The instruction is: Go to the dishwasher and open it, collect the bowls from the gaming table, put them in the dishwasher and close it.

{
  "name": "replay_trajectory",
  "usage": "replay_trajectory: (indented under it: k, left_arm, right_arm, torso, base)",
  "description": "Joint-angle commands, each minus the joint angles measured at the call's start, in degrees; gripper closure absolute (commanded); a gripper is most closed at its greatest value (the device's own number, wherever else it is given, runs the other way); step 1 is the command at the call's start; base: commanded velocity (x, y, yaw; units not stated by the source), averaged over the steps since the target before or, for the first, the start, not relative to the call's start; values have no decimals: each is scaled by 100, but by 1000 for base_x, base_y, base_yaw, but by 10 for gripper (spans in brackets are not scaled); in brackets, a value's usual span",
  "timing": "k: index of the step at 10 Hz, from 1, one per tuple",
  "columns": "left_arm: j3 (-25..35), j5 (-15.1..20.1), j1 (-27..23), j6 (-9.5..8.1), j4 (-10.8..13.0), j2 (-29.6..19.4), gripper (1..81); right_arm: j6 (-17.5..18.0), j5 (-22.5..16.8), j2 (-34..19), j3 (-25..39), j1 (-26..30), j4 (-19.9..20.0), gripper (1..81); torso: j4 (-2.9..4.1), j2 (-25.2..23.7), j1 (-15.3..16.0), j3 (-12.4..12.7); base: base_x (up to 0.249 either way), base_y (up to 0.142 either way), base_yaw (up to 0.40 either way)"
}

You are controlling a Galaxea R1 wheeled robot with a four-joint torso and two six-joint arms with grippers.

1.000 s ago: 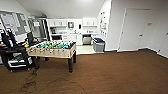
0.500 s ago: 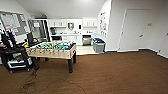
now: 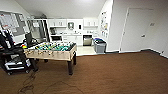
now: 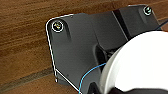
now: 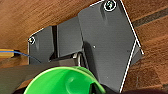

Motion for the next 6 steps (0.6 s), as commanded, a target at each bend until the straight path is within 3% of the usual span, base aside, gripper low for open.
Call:
replay_trajectory:
  k: [1, 6]
  left_arm:
    - [6, 313, -196, 4, 23, -33, 811]
    - [6, 313, -196, 4, 23, -6, 811]
  right_arm:
    - [-18, -261, -39, -4, 199, -74, 811]
    - [-18, -261, -39, -57, 207, -74, 811]
  torso:
    - [0, 0, 2, 0]
    - [0, 0, 2, 0]
  base:
    - [188, 0, 0]
    - [170, 0, 0]
